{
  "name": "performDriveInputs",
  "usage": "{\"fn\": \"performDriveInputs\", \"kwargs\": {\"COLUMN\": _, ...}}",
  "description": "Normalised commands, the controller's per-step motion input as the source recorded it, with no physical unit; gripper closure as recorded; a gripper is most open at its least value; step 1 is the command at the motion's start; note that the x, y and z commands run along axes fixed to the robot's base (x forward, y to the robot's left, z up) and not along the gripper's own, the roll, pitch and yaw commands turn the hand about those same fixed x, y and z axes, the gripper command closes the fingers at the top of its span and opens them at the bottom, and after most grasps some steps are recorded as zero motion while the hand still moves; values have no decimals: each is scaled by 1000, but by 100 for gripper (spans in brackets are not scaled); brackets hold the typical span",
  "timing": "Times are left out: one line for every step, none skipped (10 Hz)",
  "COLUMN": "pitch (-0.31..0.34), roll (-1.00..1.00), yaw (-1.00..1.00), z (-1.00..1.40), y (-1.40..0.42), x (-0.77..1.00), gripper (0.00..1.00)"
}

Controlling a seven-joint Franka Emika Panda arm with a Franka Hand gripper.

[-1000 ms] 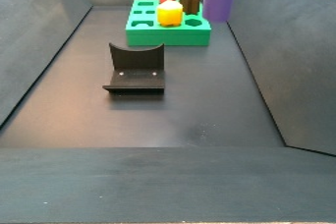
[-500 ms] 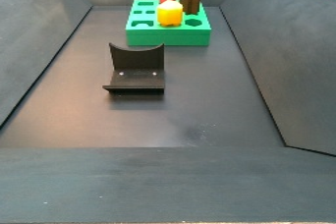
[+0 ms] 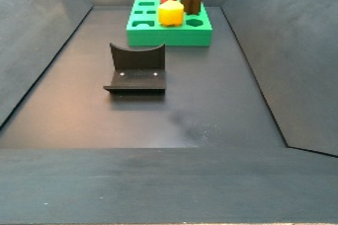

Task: Pick up the round object. Move up. Move to above the board. Insert the round object.
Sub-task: Move to above the board, then insert the round object.

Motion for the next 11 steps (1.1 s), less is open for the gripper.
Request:
{"fn": "performDriveInputs", "kwargs": {"pitch": 120, "roll": 4, "yaw": 2, "z": 327, "y": -1000, "x": 249, "gripper": 100}}
{"fn": "performDriveInputs", "kwargs": {"pitch": 119, "roll": -5, "yaw": 6, "z": 330, "y": -1000, "x": 262, "gripper": 100}}
{"fn": "performDriveInputs", "kwargs": {"pitch": 124, "roll": -2, "yaw": 6, "z": 331, "y": -1000, "x": 286, "gripper": 100}}
{"fn": "performDriveInputs", "kwargs": {"pitch": 120, "roll": 3, "yaw": 8, "z": 301, "y": -889, "x": 267, "gripper": 100}}
{"fn": "performDriveInputs", "kwargs": {"pitch": 118, "roll": 17, "yaw": 6, "z": 182, "y": -517, "x": 186, "gripper": 100}}
{"fn": "performDriveInputs", "kwargs": {"pitch": 108, "roll": 19, "yaw": 8, "z": 128, "y": -362, "x": 153, "gripper": 100}}
{"fn": "performDriveInputs", "kwargs": {"pitch": 79, "roll": 23, "yaw": 10, "z": 72, "y": -190, "x": 92, "gripper": 100}}
{"fn": "performDriveInputs", "kwargs": {"pitch": -3, "roll": 0, "yaw": 0, "z": -34, "y": -3, "x": 0, "gripper": 100}}
{"fn": "performDriveInputs", "kwargs": {"pitch": -96, "roll": 14, "yaw": 0, "z": -180, "y": -94, "x": 0, "gripper": 100}}
{"fn": "performDriveInputs", "kwargs": {"pitch": -126, "roll": 74, "yaw": 0, "z": -340, "y": -169, "x": 0, "gripper": 100}}
{"fn": "performDriveInputs", "kwargs": {"pitch": -104, "roll": 117, "yaw": 0, "z": -429, "y": -191, "x": 74, "gripper": 100}}
